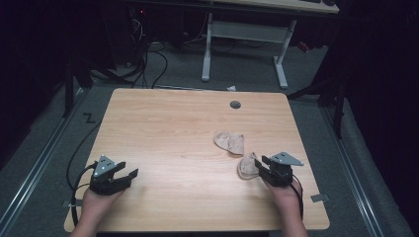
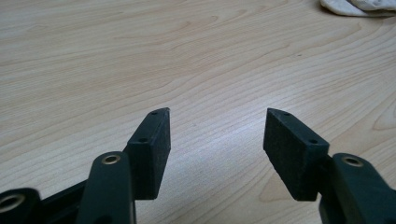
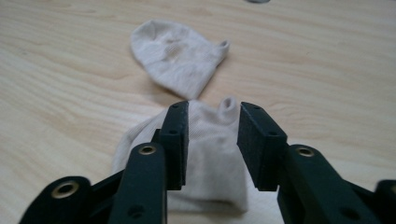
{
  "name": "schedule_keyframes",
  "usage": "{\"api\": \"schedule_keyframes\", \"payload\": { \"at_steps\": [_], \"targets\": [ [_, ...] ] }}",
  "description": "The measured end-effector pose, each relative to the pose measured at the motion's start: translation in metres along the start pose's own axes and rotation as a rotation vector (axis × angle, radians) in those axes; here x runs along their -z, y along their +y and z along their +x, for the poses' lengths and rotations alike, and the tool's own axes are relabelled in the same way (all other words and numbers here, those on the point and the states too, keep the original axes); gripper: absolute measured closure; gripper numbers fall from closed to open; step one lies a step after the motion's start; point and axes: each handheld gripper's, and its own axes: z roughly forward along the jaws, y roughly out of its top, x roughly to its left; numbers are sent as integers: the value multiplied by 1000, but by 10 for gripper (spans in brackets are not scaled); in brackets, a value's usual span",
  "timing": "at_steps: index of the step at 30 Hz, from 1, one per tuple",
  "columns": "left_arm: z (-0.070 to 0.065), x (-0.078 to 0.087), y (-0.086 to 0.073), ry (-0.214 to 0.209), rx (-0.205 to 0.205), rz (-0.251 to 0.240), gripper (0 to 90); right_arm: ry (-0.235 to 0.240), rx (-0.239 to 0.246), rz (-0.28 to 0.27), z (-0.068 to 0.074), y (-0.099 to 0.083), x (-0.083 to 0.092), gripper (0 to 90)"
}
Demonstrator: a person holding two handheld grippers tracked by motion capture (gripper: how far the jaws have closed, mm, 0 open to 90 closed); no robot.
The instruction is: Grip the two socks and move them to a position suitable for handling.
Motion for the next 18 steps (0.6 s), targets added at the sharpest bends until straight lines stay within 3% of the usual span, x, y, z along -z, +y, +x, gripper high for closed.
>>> {"api": "schedule_keyframes", "payload": {
  "at_steps": [6, 9, 11, 14, 18],
  "targets": [
    [3, -3, -3, -11, 20, 20, 402, -12, -11, 14, -8, 7, -9, 740],
    [3, -3, -3, -11, 33, 21, 404, 11, -28, 55, -13, 7, -18, 834],
    [3, -4, -3, -16, 34, 30, 405, 17, -32, 63, -13, 6, -20, 850],
    [3, -5, -4, -35, 33, 39, 416, 4, -10, 102, -8, 1, -23, 899],
    [0, -5, -3, -45, 23, 41, 437, -5, 14, 145, -4, -4, -26, 900]
  ]
}}
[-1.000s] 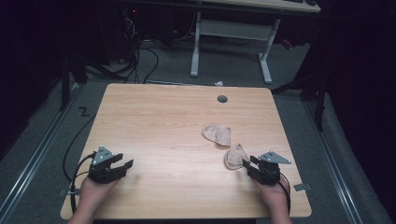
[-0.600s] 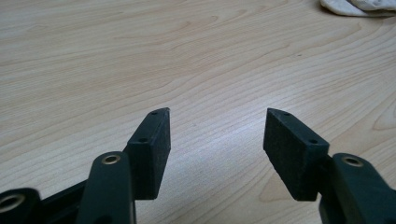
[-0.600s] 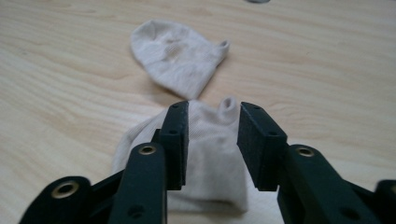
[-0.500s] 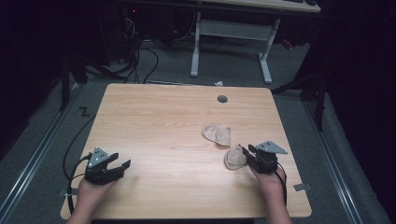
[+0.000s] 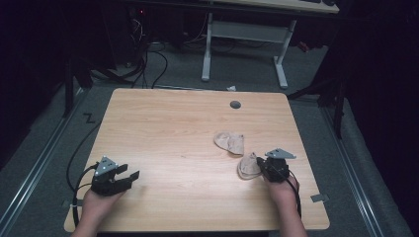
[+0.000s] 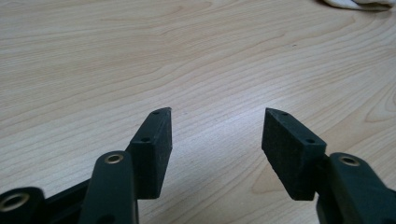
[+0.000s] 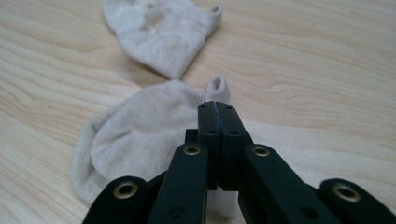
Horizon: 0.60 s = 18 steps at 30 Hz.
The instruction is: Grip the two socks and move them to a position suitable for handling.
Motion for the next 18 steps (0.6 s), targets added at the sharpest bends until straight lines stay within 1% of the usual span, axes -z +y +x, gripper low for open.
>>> {"api": "schedule_keyframes", "payload": {
  "at_steps": [1, 2, 3, 4, 5, 6, 8, 10, 11, 12, 13, 14, 15, 16, 18],
  "targets": [
    [0, 0, 0, 0, 0, 0, 437, 0, 0, 0, 0, 0, 0, 900],
    [-1, 0, 0, -5, -4, -4, 438, 1, 2, 17, 1, -1, -2, 900],
    [-1, 0, 0, -5, -4, -4, 442, 1, 2, 17, 1, -1, -2, 900],
    [-1, -1, 0, -8, -2, -5, 442, 3, -2, 43, 1, -3, -6, 900],
    [-1, -1, 0, -12, -1, -4, 442, 3, -2, 43, 1, -3, -6, 900],
    [-1, -1, 0, -14, 0, -2, 442, 3, 4, 56, 1, -4, -8, 900],
    [-2, -2, 0, -3, -4, 3, 434, 3, 3, 48, 2, -7, -9, 900],
    [-2, -3, 0, -2, 0, 7, 430, 22, -11, 49, 3, -8, -8, 899],
    [-2, -3, 0, -2, 0, 7, 426, 22, -11, 49, 3, -8, -8, 899],
    [-2, -2, 0, -2, 2, 7, 424, 31, -5, 45, 6, -9, -7, 898],
    [-3, -2, 0, -3, 7, 5, 424, 31, -5, 45, 6, -9, -7, 898],
    [-3, -1, 1, 1, 8, 0, 417, 47, 2, 45, 11, -10, -5, 897],
    [-3, -1, 1, 1, 8, 0, 415, 47, 14, 46, 15, -11, -4, 896],
    [-4, -1, 1, -5, 7, 4, 415, 51, 31, 47, 18, -11, -3, 894],
    [-6, -3, 1, -20, 2, 13, 416, 68, 42, 51, 26, -12, -2, 891]
  ]
}}
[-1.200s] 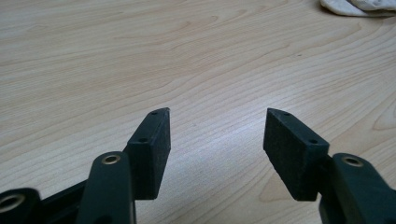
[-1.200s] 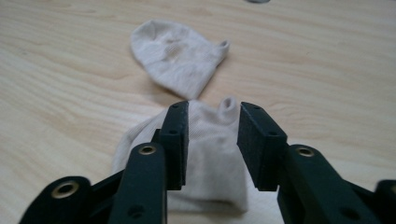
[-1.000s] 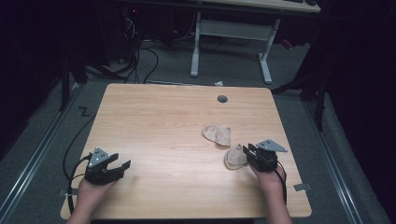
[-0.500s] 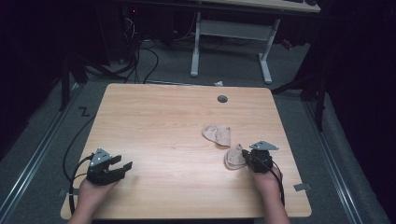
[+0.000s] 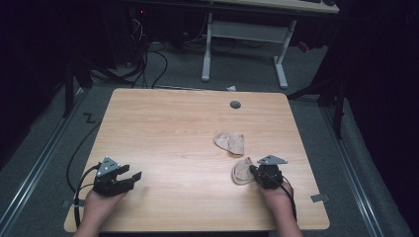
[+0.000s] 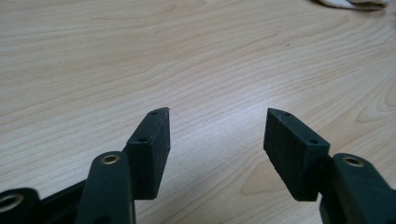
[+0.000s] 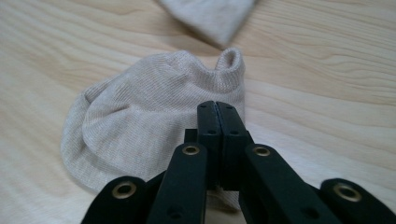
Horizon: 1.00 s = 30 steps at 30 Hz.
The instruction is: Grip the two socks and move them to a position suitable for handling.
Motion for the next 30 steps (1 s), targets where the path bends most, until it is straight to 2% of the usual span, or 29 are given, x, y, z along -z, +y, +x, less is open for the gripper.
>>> {"api": "schedule_keyframes", "payload": {
  "at_steps": [4, 11, 15, 17, 18, 19, 20, 21, 23, 27, 28, 30],
  "targets": [
    [-4, -2, 1, -12, -6, 2, 416, 31, 16, 2, 10, 1, -1, 888],
    [-17, -5, 1, -41, -46, 11, 416, 98, 84, 7, 38, 8, -6, 878],
    [-20, -6, 1, -53, -52, 13, 419, 132, 99, 13, 52, 9, -6, 866],
    [-23, -7, 2, -56, -61, 18, 419, 143, 119, 12, 61, 10, -6, 866],
    [-23, -7, 2, -56, -61, 18, 418, 143, 119, 12, 61, 10, -6, 866],
    [-23, -8, 2, -60, -62, 19, 418, 151, 128, 16, 66, 11, -6, 865],
    [-24, -9, 2, -61, -62, 19, 418, 170, 158, 12, 75, 11, -7, 861],
    [-24, -9, 2, -61, -62, 19, 418, 170, 158, 12, 75, 11, -7, 861],
    [-25, -9, 2, -66, -65, 21, 419, 190, 191, 12, 87, 12, -8, 858],
    [-25, -8, 2, -70, -63, 19, 422, 205, 202, 10, 93, 13, -8, 833],
    [-25, -7, 2, -78, -56, 19, 428, 197, 209, -2, 94, 15, -4, 799],
    [-26, -7, 2, -80, -52, 17, 435, 176, 188, -22, 90, 15, 1, 799]
  ]
}}
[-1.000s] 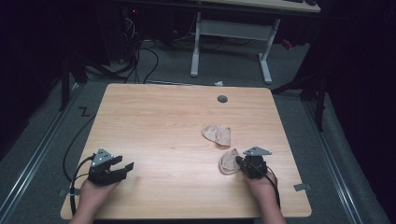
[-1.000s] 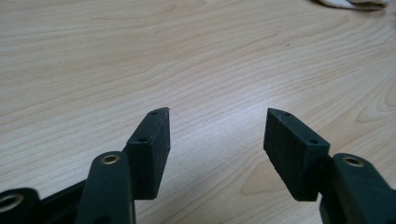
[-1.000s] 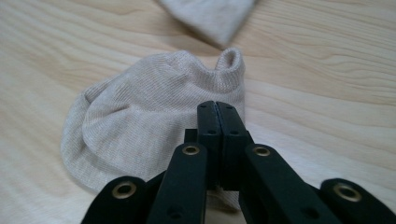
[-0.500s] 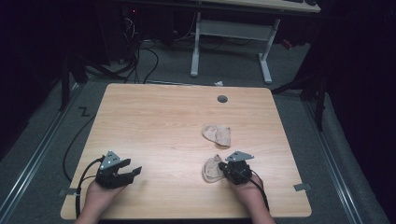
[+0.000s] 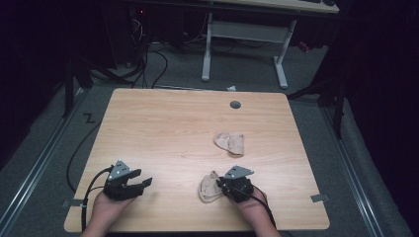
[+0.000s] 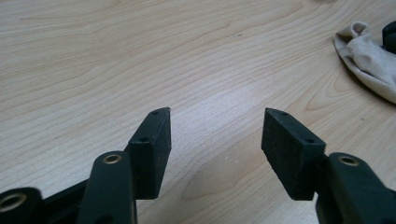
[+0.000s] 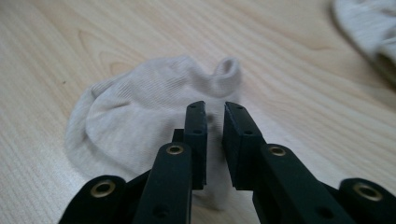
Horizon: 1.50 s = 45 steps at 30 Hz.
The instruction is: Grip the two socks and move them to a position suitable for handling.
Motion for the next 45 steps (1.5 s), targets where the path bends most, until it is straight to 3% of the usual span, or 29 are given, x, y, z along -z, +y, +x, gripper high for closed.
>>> {"api": "schedule_keyframes", "payload": {
  "at_steps": [3, 8, 16, 27, 29, 34, 35, 38, 45],
  "targets": [
    [0, 0, 0, -2, 3, -1, 435, -20, -20, -20, -6, -2, 4, 801],
    [-2, -2, 1, -7, -1, 0, 435, -44, -57, 6, -20, -9, 4, 819],
    [-15, -6, 1, -23, -44, 18, 442, -30, -47, 40, -21, -12, 0, 851],
    [-33, -12, 2, -71, -79, 35, 455, 34, 20, 47, 1, -14, 1, 847],
    [-41, -17, 3, -91, -87, 40, 482, 44, 47, 43, 8, -11, -3, 844],
    [-55, -27, 7, -119, -121, 55, 512, 53, 69, 37, 15, -6, -8, 838],
    [-62, -33, 9, -124, -146, 61, 517, 61, 79, 36, 18, -4, -11, 834],
    [-67, -39, 10, -136, -156, 70, 529, 68, 83, 32, 20, -1, -14, 834],
    [-75, -46, 10, -148, -179, 96, 648, 77, 109, 33, 29, 4, -19, 822]
  ]
}}
